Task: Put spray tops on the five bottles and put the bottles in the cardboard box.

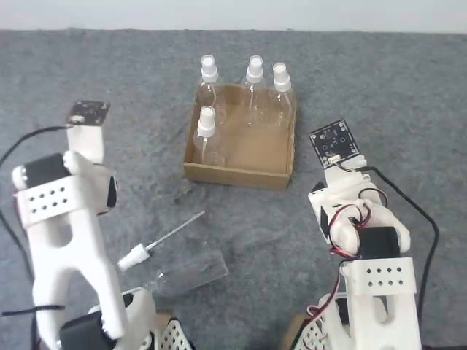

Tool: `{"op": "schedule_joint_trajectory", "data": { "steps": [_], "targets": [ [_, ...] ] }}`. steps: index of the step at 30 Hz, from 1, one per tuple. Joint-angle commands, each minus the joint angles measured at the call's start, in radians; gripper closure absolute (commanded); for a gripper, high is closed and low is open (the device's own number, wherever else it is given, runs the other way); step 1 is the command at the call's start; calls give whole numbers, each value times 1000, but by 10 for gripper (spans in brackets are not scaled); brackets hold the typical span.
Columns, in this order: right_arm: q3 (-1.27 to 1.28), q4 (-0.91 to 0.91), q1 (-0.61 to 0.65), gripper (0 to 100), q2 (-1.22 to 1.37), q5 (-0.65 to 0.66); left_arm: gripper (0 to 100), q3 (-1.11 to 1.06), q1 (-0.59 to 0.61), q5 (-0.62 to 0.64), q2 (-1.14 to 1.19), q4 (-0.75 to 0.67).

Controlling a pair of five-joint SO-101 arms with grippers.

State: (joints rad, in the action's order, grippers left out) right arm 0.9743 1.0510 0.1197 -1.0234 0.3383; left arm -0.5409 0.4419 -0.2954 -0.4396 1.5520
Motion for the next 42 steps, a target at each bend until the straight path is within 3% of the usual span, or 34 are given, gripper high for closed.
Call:
{"op": "schedule_joint_trajectory", "data": {
  "steps": [1, 7, 14, 19, 26, 30, 36, 42],
  "targets": [
    [-14, 10, 12, 978, -31, 15, 988, -77, 6, 20, -146, -77],
    [-23, 30, 79, 977, -31, 25, 987, -205, 8, 117, -324, -172],
    [-118, 166, 199, 957, -31, 58, 985, -225, 63, 161, -341, -207],
    [-126, 196, 343, 835, -24, 58, 985, -228, 150, 167, -341, -241],
    [-126, 254, 657, 804, -21, 60, 985, -288, 183, 207, -341, -313],
    [-120, 254, 786, 730, -19, 60, 985, -295, 189, 215, -342, -318],
    [-120, 232, 906, 687, -12, 78, 984, -294, 287, 216, -342, -333],
    [-121, 140, 966, 687, 170, 124, 984, -294, 299, 216, -342, -333]
  ]
}}
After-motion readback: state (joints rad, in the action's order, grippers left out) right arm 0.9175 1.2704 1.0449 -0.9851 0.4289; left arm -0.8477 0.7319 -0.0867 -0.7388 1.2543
